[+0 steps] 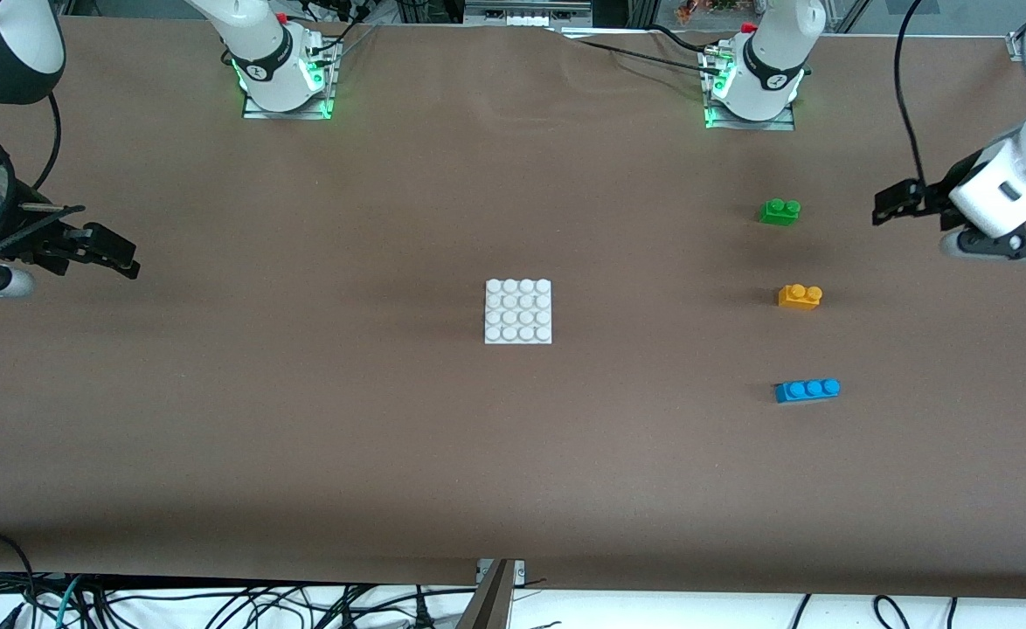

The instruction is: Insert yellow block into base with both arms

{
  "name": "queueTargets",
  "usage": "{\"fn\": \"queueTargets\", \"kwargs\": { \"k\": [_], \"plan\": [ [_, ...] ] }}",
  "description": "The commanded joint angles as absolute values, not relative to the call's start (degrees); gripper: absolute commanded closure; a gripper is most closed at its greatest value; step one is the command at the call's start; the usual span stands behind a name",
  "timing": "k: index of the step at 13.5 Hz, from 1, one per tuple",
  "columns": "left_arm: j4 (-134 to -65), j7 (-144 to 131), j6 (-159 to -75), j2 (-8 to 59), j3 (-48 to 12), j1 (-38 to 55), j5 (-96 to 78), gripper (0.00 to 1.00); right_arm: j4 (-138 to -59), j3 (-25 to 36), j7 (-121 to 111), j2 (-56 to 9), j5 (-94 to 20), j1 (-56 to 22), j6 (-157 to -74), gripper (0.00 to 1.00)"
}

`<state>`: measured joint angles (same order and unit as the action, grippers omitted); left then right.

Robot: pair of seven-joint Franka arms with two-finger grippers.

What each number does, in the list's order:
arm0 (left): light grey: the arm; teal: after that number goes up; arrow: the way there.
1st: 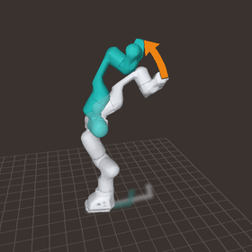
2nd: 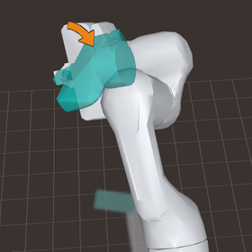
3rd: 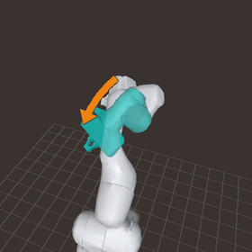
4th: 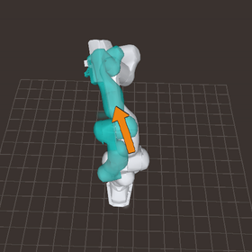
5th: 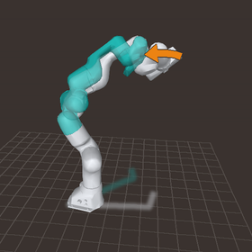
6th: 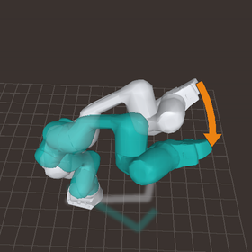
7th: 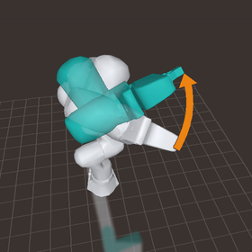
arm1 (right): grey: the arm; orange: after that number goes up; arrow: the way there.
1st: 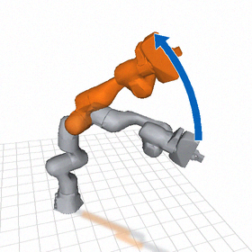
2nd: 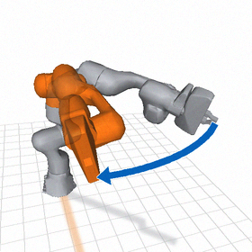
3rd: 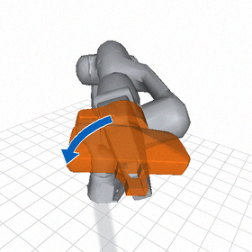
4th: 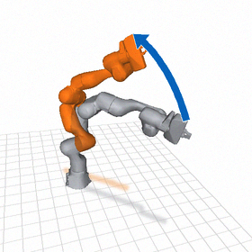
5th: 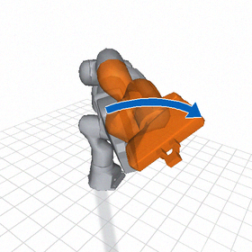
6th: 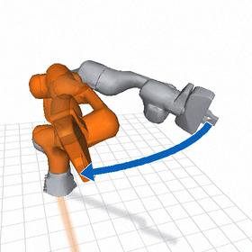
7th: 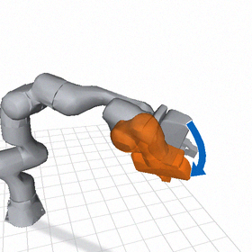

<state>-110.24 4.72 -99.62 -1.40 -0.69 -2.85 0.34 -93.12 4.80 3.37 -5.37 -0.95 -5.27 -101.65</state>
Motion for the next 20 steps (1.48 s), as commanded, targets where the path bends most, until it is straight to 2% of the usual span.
{"fn": "queueTargets", "kwargs": {
  "k": [1, 3, 8, 15, 20],
  "plan": [
    [-121.5, 5.4, -111.6, -2.8, -0.4, -2.2, -0.1, 0.00, -94.8, 3.8, 3.1, -1.8, -0.6, -4.0, -98.4, 0.00],
    [-127.2, 5.5, -119.1, -2.9, -0.4, -1.9, -0.1, 0.00, -94.7, 3.8, 3.4, -0.8, -0.6, -4.0, -95.1, 0.00],
    [-135.9, 5.5, -127.9, 0.4, -0.4, -2.0, -0.1, 0.00, -93.9, 4.1, -4.5, 0.0, -0.5, -2.6, -95.1, 0.00],
    [-136.0, 5.6, -140.3, 11.1, -0.4, -2.5, 0.6, 0.00, -93.0, 4.5, -4.5, -1.1, -0.3, -1.4, -94.7, 0.00],
    [-135.8, 5.7, -144.4, 14.8, -0.3, -2.8, 0.7, 0.00, -91.9, 4.6, -4.7, -2.2, -0.3, -1.4, -94.8, 0.00]
  ]
}}
